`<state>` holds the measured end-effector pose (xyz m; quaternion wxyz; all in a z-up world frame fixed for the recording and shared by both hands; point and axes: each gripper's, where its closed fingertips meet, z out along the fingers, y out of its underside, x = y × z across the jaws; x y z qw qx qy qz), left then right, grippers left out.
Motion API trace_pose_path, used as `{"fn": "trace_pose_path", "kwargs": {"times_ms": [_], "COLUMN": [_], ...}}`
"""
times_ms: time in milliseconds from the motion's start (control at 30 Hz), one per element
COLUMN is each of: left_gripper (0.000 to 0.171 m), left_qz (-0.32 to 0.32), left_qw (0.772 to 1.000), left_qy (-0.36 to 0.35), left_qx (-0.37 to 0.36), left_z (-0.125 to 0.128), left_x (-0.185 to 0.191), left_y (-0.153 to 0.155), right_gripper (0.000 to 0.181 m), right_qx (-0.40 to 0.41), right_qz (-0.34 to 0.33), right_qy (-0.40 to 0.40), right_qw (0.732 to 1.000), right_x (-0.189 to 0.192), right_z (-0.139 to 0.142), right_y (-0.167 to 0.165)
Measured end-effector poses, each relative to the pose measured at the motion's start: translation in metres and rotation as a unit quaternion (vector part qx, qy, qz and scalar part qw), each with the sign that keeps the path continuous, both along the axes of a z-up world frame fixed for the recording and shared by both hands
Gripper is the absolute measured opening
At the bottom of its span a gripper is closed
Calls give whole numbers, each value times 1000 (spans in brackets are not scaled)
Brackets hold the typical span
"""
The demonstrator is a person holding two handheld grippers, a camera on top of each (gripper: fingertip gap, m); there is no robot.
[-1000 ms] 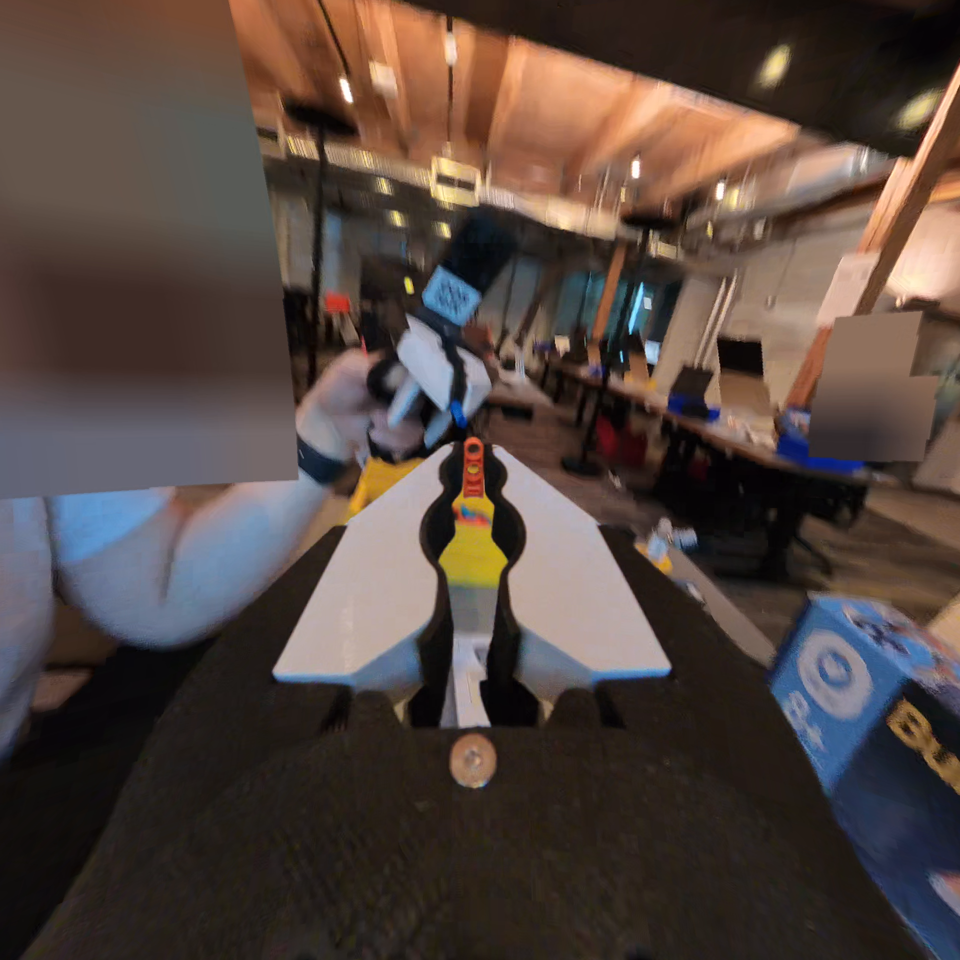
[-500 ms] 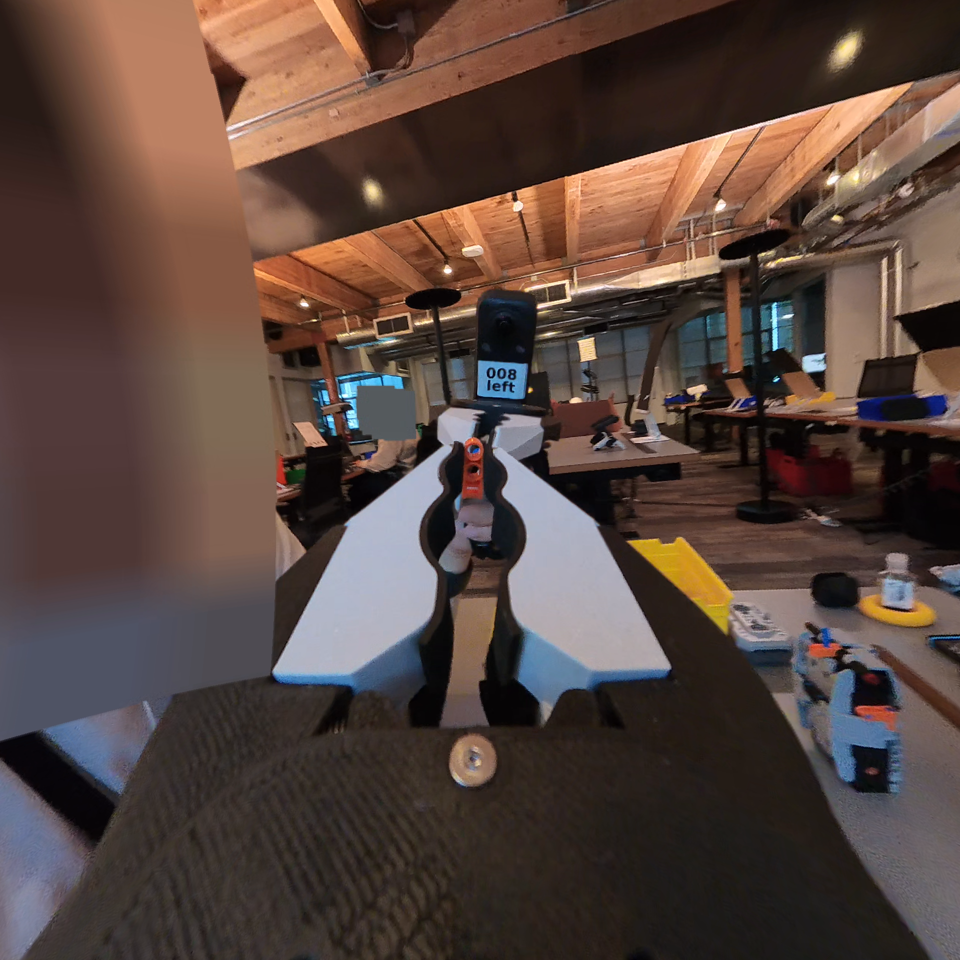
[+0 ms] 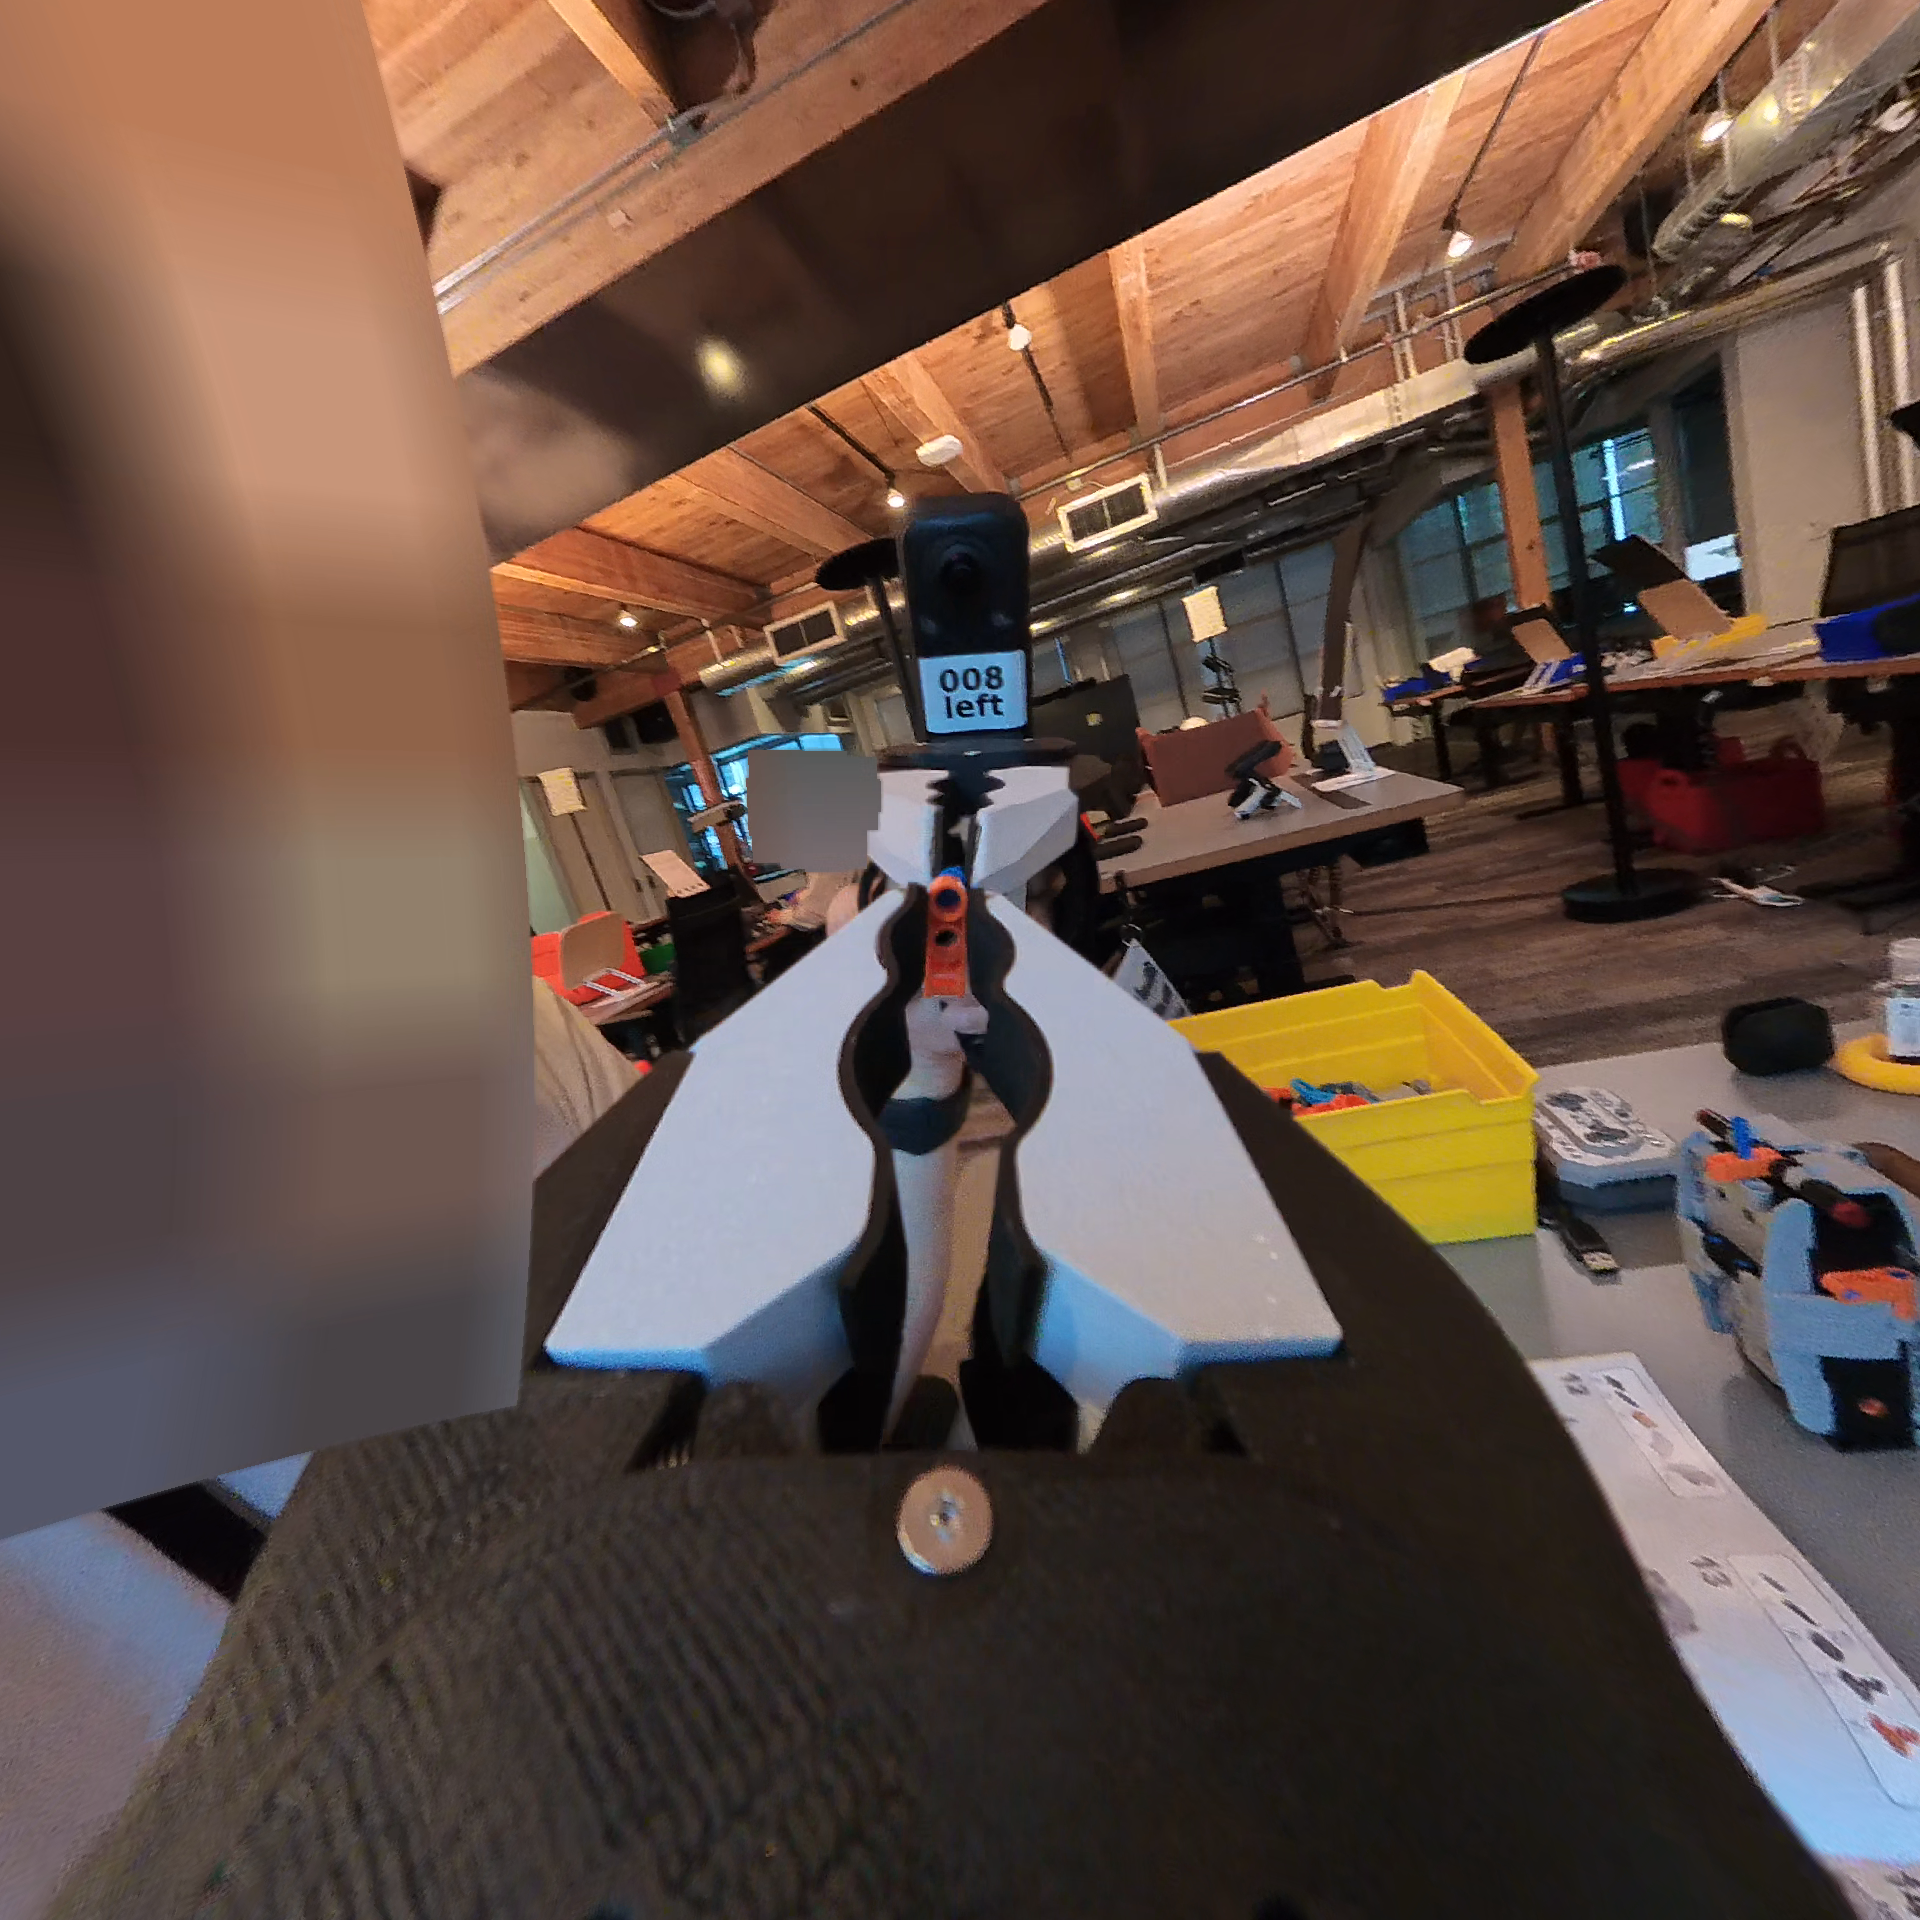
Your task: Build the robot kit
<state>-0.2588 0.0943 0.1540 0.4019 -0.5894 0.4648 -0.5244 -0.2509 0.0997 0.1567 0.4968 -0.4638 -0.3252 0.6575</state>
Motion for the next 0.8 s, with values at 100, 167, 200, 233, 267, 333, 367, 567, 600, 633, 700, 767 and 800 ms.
{"fn": "trace_pose_path", "kwargs": {"times_ms": [100, 167, 200, 233, 267, 333, 367, 567, 600, 633, 700, 767, 800], "left_gripper": [2, 2, 2, 2, 2, 2, 2, 2, 2, 2, 2, 2, 2], "left_qz": [10, 8, 4, 7, 13, 18, 18, 1, -11, -21, -32, -45, -49], "left_qw": [1000, 1000, 1000, 1000, 1000, 1000, 1000, 1000, 1000, 999, 999, 998, 998], "left_qy": [12, 15, 14, 15, 20, 24, 24, 27, 25, 23, 19, 16, 15], "left_qx": [4, 1, 0, -1, 1, 1, -1, -10, -14, -19, -24, -32, -35], "left_z": [-4, -5, -5, -5, -7, -8, -8, -9, -9, -9, -8, -8, -9], "left_x": [2, 1, 1, 1, 0, -1, -1, -2, -3, -3, -4, -5, -5], "left_y": [1, 2, 1, 2, 3, 3, 3, -2, -4, -7, -9, -10, -10], "right_gripper": [5, 5, 5, 6, 6, 6, 6, 6, 6, 6, 6, 6, 6], "right_qx": [22, 32, 41, 45, 52, 66, 68, 98, 104, 109, 115, 120, 120], "right_qz": [-32, -47, -50, -58, -71, -83, -84, -97, -88, -78, -72, -65, -65], "right_qy": [-25, -42, -44, -51, -62, -72, -77, -90, -87, -83, -78, -76, -75], "right_qw": [999, 997, 997, 996, 994, 992, 991, 986, 987, 987, 988, 988, 988], "right_x": [0, 0, 0, -1, -2, -3, -4, -4, -4, -5, -5, -6, -6], "right_z": [-3, -5, -3, -4, -6, -7, -7, -8, -7, -7, -6, -6, -7], "right_y": [3, 3, 1, 2, 3, 3, 3, 0, -3, -6, -8, -11, -10]}}
